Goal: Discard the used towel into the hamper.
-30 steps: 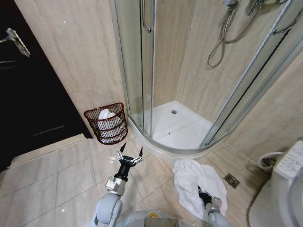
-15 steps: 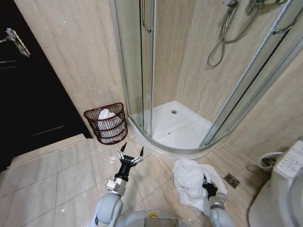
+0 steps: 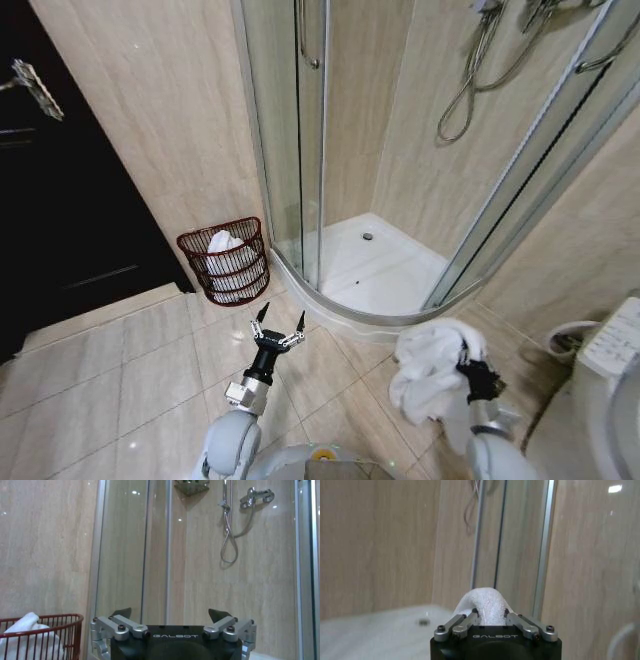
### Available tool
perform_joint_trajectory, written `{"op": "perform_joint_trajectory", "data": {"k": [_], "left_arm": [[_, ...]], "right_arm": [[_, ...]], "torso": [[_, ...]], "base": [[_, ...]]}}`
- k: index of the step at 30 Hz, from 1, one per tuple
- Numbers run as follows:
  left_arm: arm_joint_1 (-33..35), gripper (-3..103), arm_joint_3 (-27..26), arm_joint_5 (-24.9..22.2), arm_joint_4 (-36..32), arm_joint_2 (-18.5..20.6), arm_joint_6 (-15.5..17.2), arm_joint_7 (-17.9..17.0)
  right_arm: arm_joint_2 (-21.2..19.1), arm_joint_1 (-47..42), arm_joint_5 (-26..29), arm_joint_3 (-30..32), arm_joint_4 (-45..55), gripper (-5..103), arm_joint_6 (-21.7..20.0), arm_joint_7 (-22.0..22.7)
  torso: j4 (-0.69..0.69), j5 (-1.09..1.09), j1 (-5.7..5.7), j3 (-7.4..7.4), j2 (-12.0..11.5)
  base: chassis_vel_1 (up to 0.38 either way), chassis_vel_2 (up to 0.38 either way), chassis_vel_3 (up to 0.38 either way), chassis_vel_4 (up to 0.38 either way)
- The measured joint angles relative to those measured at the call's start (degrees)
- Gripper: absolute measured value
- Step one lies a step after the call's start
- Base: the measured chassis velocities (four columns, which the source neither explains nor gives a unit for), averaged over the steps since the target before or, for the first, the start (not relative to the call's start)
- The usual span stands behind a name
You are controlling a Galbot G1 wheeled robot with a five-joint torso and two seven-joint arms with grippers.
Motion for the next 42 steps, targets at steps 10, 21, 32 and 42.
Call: {"op": "perform_joint_trajectory", "data": {"k": [10, 21, 32, 42], "left_arm": [[0.18, 100, -0.63, -1.44, -0.13, 0.18, -0.14, -0.01], [0.38, 100, -1.16, -2.16, -0.23, 0.14, -0.68, 0.02], [1.05, 100, -1.78, -3.02, -1.20, 0.11, 0.16, 0.51], [1.13, 100, -2.62, -3.50, -1.68, 0.30, 1.04, 0.73]], "right_arm": [[0.29, -0.58, -0.89, -2.95, 18.94, 15, -7.87, 3.33], [-1.01, 0.11, -4.20, -8.37, 27.24, 15, -14.49, 6.41], [-0.62, -0.32, -9.15, -11.85, 25.91, 15, -13.68, 7.14], [-0.56, -0.31, -10.74, -13.52, 25.39, 15, -13.36, 7.04]], "torso": [[0.01, -0.03, 0.00, 0.00, 0.00], [0.01, 0.00, 0.00, 0.00, 0.00], [0.00, -0.01, 0.00, 0.00, 0.00], [0.00, -0.01, 0.00, 0.00, 0.00]], "base": [[0.000, 0.000, 0.000, 0.000], [0.000, 0.000, 0.000, 0.000], [0.000, 0.000, 0.000, 0.000], [0.000, 0.000, 0.000, 0.000]]}}
